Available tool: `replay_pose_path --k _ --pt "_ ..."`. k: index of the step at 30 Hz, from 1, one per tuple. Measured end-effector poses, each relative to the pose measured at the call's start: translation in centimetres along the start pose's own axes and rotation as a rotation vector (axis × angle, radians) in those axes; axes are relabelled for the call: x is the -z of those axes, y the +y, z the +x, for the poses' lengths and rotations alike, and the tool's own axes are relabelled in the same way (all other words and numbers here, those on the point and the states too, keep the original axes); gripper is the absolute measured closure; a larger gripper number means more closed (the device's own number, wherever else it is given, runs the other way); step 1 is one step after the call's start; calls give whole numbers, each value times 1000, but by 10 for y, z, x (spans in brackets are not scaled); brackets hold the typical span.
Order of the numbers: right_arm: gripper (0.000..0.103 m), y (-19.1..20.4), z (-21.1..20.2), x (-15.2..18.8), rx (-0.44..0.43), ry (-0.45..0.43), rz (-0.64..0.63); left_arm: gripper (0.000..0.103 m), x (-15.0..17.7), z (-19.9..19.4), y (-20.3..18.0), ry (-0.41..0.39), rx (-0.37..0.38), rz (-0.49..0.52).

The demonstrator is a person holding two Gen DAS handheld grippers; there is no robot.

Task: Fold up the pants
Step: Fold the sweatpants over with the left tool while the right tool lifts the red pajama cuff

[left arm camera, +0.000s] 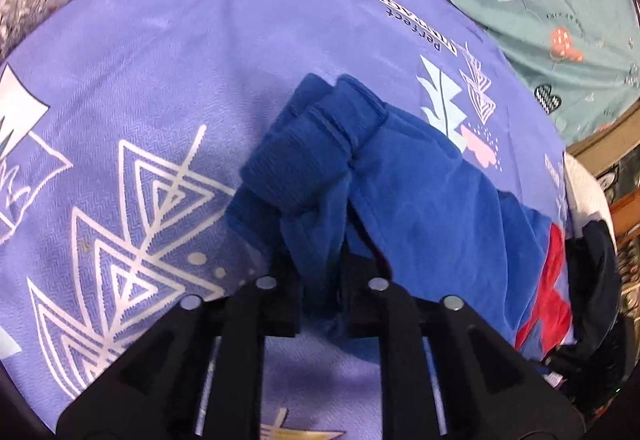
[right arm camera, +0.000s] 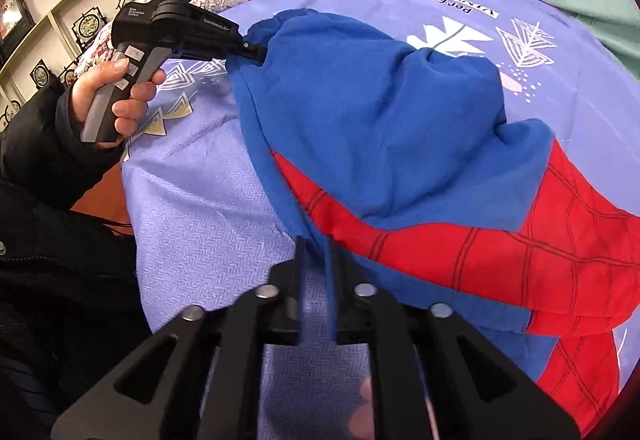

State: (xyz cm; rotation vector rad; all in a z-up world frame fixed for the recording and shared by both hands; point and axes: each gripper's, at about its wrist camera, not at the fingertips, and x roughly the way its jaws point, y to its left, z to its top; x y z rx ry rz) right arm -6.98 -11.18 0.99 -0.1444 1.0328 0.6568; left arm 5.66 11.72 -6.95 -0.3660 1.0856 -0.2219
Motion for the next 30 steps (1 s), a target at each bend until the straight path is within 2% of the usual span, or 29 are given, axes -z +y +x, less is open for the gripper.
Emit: replay_pose_path --k 1,2,3,4,5,7,8,9,10,11,13,15,16,17,18,19,21,23,26,30 --pt "64 -3 -10 1 1 -25 15 75 1 -4 -1 7 8 15" --pt "59 -8 -20 3 -7 -51 36 70 3 -12 -2 6 12 30" --pt "59 -21 -39 6 -14 -95 90 66 6 -21 -1 -2 -2 40" --pt "59 -35 -53 9 4 -127 137 43 9 -31 0 -17 -27 49" --pt "58 -49 -68 13 41 -157 188 30 12 -47 1 -58 -52 53" --pt "49 -99 -104 27 182 -219 352 28 16 -70 1 -115 -65 70" --pt "34 -131 -121 38 264 -241 469 28 18 -81 -2 -137 -55 83" --pt "24 -162 -133 50 328 -253 584 28 19 -87 -8 -152 -31 90" --pt "24 -182 -139 58 350 -256 656 28 21 -91 -13 -160 0 101" --pt "24 -206 -142 67 350 -253 745 25 23 -91 -23 -159 37 123" --pt "24 -246 -136 82 292 -243 896 24 27 -80 -41 -133 75 170" --pt "24 -267 -123 85 272 -244 944 24 31 -58 -58 -82 98 198" --pt "24 -276 -109 85 267 -215 965 24 34 -45 -64 -51 108 205" --pt "25 -283 -95 86 262 -181 995 24 35 -36 -68 -30 111 204" --pt "32 -287 -86 87 242 -161 1018 24 36 -27 -70 -12 111 202" --pt "34 -287 -80 84 259 -171 1012 24 38 -21 -72 -3 102 201" --pt "87 -282 -74 75 197 -166 972 24 41 -12 -72 17 89 199" --pt "88 -276 -81 70 193 -212 933 23 43 -6 -70 32 90 193" --pt "89 -261 -117 70 189 -320 905 23 40 2 -67 41 99 182" --pt "89 -219 -191 86 275 -458 860 20 37 7 -69 43 113 184"
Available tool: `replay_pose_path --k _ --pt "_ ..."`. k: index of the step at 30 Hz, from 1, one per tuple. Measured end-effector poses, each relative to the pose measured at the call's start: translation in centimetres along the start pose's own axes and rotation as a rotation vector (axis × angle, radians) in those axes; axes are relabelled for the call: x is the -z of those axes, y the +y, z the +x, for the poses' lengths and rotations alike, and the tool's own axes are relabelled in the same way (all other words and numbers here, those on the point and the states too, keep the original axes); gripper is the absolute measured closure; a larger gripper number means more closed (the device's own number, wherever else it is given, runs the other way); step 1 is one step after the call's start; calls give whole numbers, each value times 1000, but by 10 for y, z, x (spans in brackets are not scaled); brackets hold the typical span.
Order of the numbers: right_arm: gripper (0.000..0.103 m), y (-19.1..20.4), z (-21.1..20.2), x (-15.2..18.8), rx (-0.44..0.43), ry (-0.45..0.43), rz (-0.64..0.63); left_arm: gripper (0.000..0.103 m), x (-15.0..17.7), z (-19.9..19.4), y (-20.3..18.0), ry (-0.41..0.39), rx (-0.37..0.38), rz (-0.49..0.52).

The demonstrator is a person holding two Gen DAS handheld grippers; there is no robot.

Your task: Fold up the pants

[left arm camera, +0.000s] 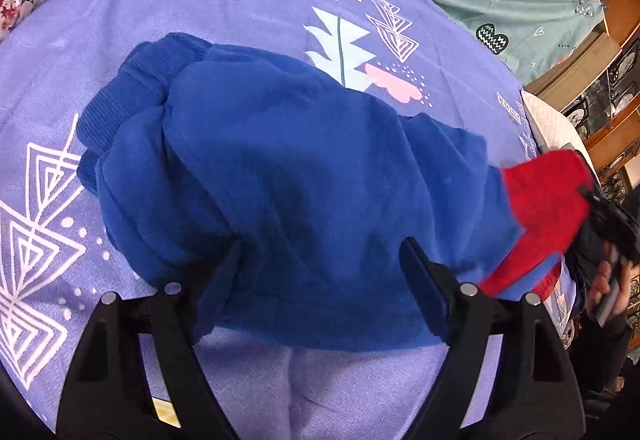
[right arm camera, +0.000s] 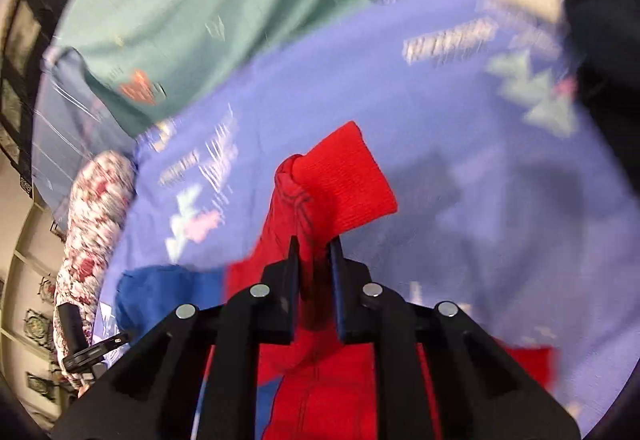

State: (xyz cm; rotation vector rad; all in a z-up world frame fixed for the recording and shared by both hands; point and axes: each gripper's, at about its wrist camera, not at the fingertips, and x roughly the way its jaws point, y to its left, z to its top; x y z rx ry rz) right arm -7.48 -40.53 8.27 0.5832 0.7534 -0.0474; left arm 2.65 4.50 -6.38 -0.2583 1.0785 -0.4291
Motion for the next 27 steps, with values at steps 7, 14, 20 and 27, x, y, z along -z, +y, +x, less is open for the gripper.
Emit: replay_pose_path --k 7,14,20,27 --pt "89 -33 -34 91 151 90 27 19 4 4 -6 -2 -20 41" --pt "79 -67 -27 120 120 71 121 19 8 4 -11 4 -44 54" --pt "58 -68 -45 93 189 -14 88 19 10 3 -11 -1 -49 45" --pt "94 -66 -28 75 185 66 22 17 8 4 -12 0 -53 42"
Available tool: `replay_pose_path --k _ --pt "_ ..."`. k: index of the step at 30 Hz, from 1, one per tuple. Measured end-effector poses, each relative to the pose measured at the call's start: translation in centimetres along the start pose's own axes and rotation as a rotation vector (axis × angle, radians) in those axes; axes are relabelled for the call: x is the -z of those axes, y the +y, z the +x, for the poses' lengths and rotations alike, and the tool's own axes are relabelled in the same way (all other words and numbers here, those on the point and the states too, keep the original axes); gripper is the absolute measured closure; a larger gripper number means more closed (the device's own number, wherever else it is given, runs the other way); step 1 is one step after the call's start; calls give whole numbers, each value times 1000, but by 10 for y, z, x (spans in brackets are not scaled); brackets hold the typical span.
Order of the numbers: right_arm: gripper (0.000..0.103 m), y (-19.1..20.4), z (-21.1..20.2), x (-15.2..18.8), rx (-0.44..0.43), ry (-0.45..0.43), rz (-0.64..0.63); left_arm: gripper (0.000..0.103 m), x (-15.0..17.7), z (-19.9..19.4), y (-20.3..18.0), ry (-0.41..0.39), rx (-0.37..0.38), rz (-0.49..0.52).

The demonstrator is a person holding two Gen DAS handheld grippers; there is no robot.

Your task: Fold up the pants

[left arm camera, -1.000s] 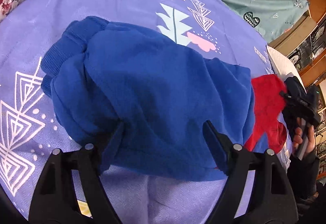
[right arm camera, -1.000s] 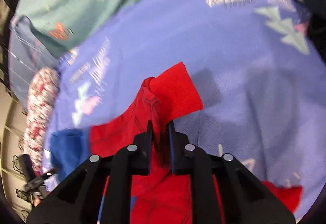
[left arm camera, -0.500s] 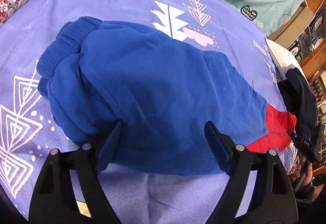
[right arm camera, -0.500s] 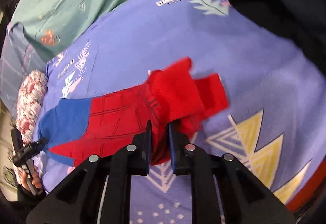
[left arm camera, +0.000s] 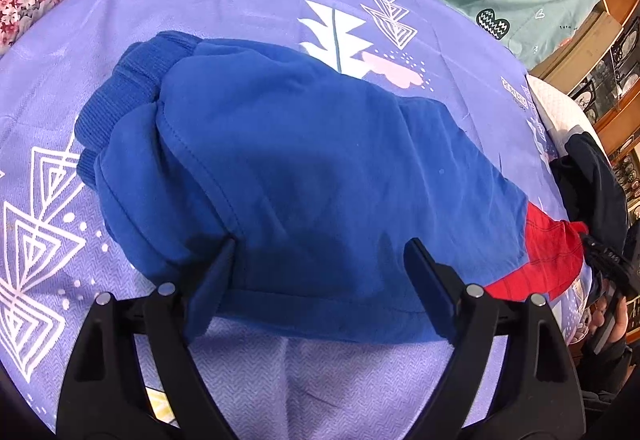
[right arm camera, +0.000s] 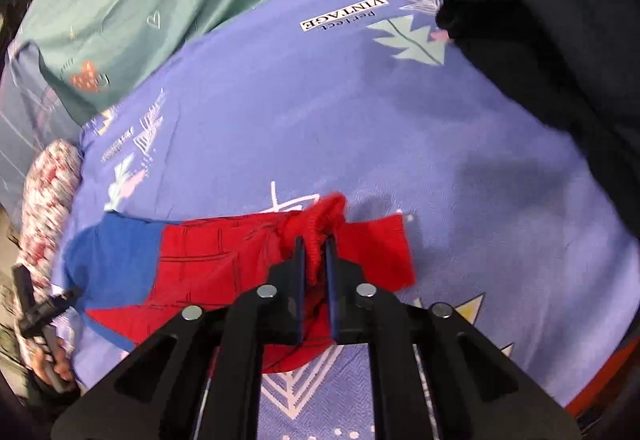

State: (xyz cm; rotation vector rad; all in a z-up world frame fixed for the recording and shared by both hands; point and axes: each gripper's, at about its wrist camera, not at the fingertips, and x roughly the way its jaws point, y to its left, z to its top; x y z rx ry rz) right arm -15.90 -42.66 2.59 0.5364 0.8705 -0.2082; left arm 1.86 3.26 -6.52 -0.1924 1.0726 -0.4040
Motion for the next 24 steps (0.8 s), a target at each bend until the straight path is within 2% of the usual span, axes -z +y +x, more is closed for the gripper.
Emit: replay_pose_path --k 3,6,7,11,14,15,16,17,18,19,20,21,22,24 --pt "94 14 -36 -15 -29 -90 -31 17 -1 -1 -2 -5 0 -1" --pt "94 18 -49 -17 27 -115 -52 16 1 0 -5 -14 -9 15" --pt "94 15 -44 -14 77 -99 -53 15 1 0 -6 -15 -11 20" --pt "94 -10 7 7 147 43 -4 8 4 8 -15 -26 -50 63" --pt "88 -9 6 10 199 13 -12 8 7 9 -25 -18 -101 115" --pt "79 -7 1 8 225 -7 -15 8 8 7 -25 -17 -100 120" --pt "76 -4 -11 3 274 -52 -30 8 8 4 -25 -14 -99 124" --pt "71 3 -20 -2 289 -87 -46 8 9 -3 -25 -18 -94 129" --pt "68 14 -31 -11 234 -118 -61 8 10 -8 -25 -26 -94 138" --pt "67 26 -35 -21 145 -118 -65 8 11 -13 -26 -33 -102 150" --pt "59 43 -34 -32 10 -97 -76 8 13 -17 -28 -38 -124 172" --pt "50 58 -30 -38 -65 -75 -94 8 13 -19 -29 -37 -146 189" --pt "49 85 -17 -48 -163 -25 -140 8 15 -19 -28 -29 -173 203" --pt "45 134 15 -58 -293 78 -209 8 17 -10 -20 17 -199 190"
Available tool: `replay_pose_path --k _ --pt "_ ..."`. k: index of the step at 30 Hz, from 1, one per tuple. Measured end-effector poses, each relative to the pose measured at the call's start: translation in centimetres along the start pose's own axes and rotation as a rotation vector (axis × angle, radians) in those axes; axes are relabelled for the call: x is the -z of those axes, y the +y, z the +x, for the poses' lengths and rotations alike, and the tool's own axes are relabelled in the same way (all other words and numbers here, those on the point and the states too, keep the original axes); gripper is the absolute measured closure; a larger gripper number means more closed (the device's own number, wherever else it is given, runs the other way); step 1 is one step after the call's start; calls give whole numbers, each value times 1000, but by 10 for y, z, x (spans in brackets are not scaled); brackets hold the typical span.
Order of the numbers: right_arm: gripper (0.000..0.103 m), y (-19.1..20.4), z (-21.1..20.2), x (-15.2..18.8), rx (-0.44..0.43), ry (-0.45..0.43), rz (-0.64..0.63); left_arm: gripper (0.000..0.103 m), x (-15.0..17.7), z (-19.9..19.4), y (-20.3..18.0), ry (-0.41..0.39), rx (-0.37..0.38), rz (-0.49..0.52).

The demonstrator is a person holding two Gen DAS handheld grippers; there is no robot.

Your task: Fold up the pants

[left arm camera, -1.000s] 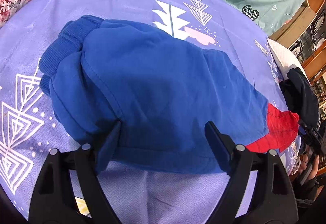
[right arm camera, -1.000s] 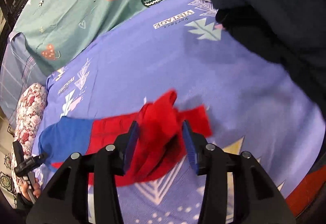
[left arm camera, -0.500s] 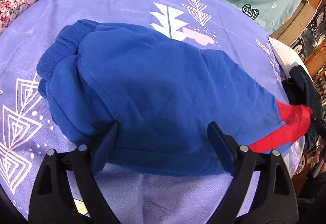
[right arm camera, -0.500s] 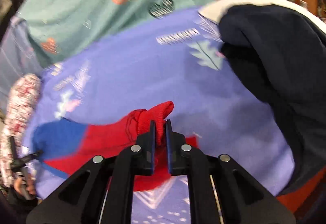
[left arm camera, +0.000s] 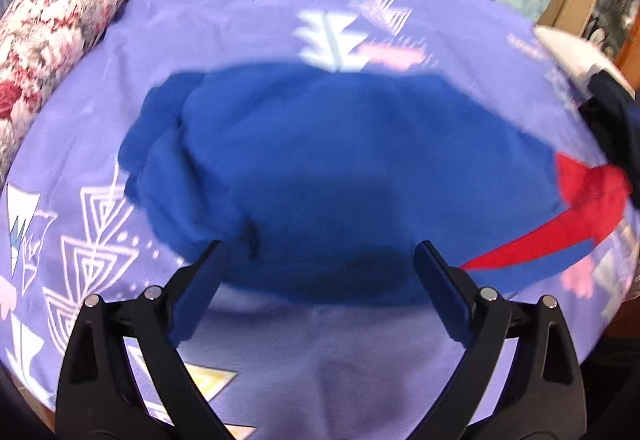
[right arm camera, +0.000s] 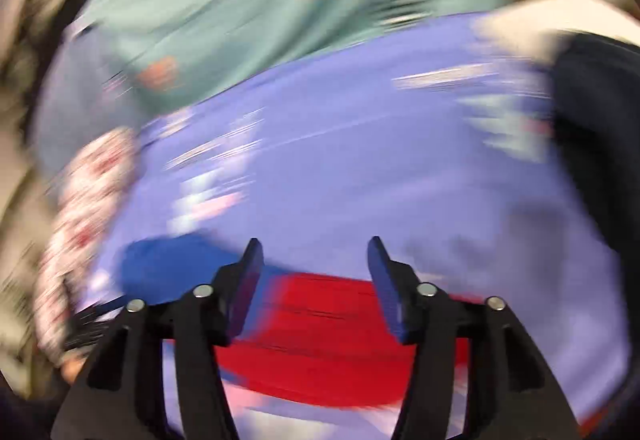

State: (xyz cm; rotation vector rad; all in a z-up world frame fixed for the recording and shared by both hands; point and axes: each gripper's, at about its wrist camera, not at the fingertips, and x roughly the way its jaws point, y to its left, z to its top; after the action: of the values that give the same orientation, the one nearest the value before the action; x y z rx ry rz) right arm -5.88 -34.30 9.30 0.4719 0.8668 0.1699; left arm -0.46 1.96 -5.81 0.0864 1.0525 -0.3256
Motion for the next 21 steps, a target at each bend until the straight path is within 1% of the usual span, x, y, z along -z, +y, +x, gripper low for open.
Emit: replay_pose_path --k 1,2,4,7,8,10,11,13,15,16,17,18,19,21 --pt "44 18 30 -10 -57 65 -20 8 2 6 5 30 16 -20" --pt "44 38 70 -19 -105 158 -32 7 5 8 9 34 32 -43" --pt "44 65 126 -27 -163 262 -51 8 7 2 9 22 29 -47" --pt "44 91 195 -37 -189 349 -56 8 1 -23 5 -64 38 -33" --pt "44 91 195 -37 -189 349 -56 8 -4 -33 3 -96 38 -23" --pt "44 95 224 -43 -188 369 -48 6 -15 -40 1 -130 48 -7" --pt "44 94 241 -44 -201 399 -28 6 -23 -38 1 -136 43 -1" --pt "44 96 264 -44 -257 467 15 6 -35 -23 2 -116 53 11" --pt "44 105 273 -40 -296 537 15 6 -40 -3 5 -75 54 12" --pt "44 108 275 -38 -310 555 4 6 -39 6 5 -51 50 13" --pt "43 111 275 -36 -336 577 -8 6 -37 20 9 -12 37 9" --pt "42 114 275 -35 -357 597 -14 6 -35 27 10 9 33 4" --pt "42 114 276 -33 -384 637 -13 6 -33 33 12 24 36 -2" --pt "42 114 272 -32 -424 689 -3 6 -33 31 11 5 41 2"
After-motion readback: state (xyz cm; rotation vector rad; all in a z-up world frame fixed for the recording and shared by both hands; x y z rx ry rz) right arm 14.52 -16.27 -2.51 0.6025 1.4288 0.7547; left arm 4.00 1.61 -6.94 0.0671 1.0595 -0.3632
